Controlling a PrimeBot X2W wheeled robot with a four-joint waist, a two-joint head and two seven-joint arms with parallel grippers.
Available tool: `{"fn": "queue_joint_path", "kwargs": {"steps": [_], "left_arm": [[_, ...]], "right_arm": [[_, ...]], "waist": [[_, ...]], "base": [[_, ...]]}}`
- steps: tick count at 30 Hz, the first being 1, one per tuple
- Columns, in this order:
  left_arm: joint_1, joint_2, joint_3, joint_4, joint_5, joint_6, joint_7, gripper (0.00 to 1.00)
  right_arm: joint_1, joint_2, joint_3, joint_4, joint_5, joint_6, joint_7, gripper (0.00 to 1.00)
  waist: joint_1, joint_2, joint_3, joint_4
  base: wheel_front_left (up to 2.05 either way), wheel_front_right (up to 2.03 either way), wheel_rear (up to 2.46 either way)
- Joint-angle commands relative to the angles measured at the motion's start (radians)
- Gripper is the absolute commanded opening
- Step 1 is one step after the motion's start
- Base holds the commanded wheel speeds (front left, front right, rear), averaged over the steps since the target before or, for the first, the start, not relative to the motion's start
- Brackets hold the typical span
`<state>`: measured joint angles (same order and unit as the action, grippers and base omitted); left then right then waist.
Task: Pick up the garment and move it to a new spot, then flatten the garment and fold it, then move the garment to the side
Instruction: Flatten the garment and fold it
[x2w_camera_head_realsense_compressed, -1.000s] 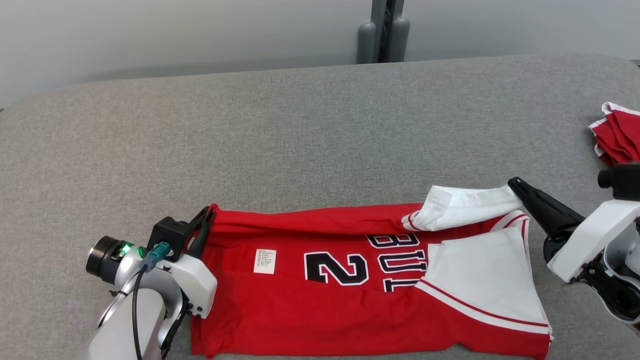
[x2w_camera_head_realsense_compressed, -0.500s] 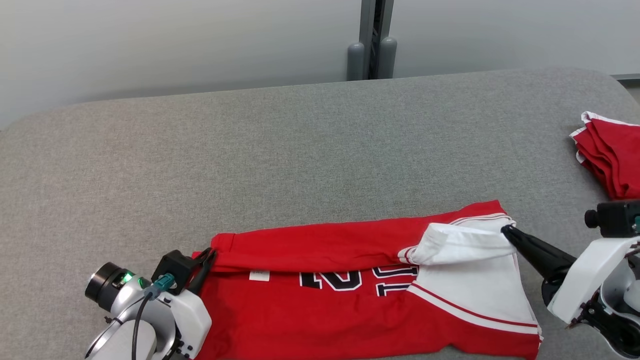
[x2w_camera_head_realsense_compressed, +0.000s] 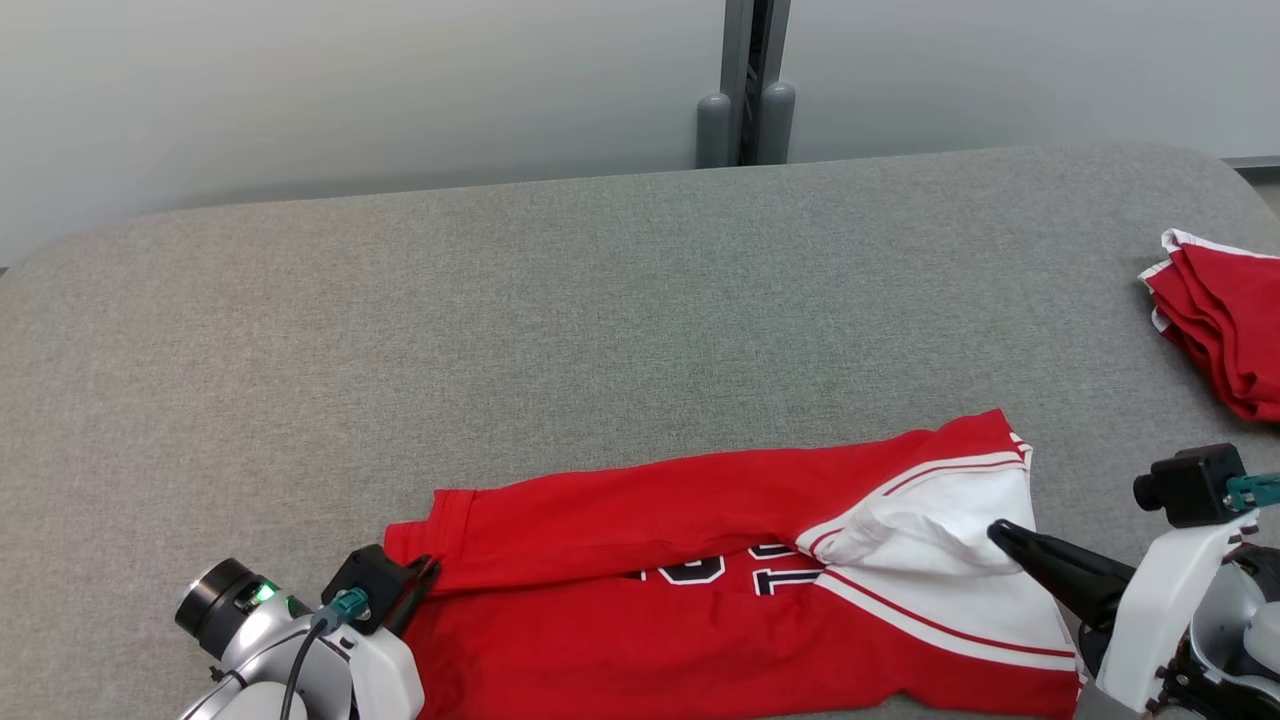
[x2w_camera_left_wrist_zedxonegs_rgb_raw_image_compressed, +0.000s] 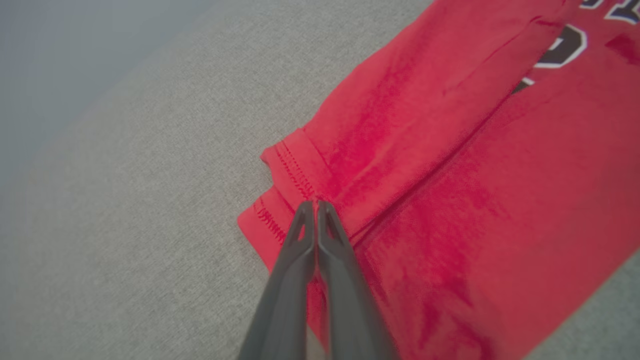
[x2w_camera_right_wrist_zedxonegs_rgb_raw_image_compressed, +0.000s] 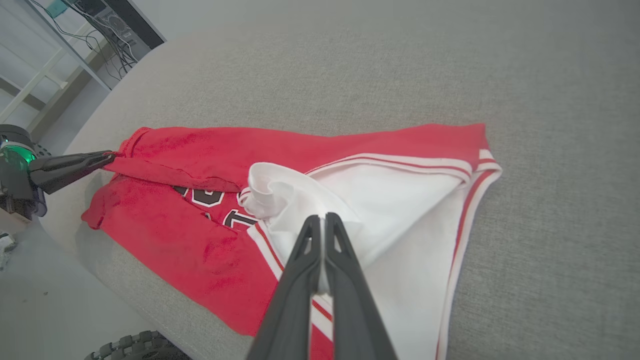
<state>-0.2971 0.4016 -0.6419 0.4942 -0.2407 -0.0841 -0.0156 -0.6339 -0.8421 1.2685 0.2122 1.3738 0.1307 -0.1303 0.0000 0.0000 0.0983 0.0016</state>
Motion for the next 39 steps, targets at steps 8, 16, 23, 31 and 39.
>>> {"fn": "queue_joint_path", "kwargs": {"steps": [8,16,23,31,39], "left_arm": [[0.043,0.038,-0.002,-0.084,-0.017,0.024,0.068,0.24],[0.065,0.046,0.01,-0.131,-0.026,0.071,0.091,1.0],[0.064,0.024,0.061,-0.17,-0.055,0.13,0.03,1.0],[0.094,-0.094,0.231,-0.201,-0.197,0.239,-0.194,1.0],[0.131,-0.183,0.321,-0.246,-0.191,0.255,-0.249,1.0]], "right_arm": [[0.049,-0.051,0.009,-0.053,-0.035,0.0,0.118,1.0],[0.055,-0.078,-0.006,-0.042,0.007,0.0,0.191,1.0],[0.033,-0.052,-0.095,0.033,-0.039,0.0,-0.012,1.0],[0.11,0.095,-0.444,0.162,-0.264,0.0,-0.135,1.0],[0.361,0.31,-0.902,0.077,-0.657,0.0,-0.135,1.0]], "waist": [[0.0,0.0,-0.002,0.001],[0.0,0.0,-0.012,-0.004],[0.0,0.0,-0.026,-0.008],[0.0,0.0,-0.039,-0.028],[0.0,0.0,-0.032,-0.038]], "base": [[0.0,0.0,0.0],[0.0,0.0,0.0],[0.0,0.0,0.0],[0.0,0.0,0.0],[0.0,0.0,0.0]]}}
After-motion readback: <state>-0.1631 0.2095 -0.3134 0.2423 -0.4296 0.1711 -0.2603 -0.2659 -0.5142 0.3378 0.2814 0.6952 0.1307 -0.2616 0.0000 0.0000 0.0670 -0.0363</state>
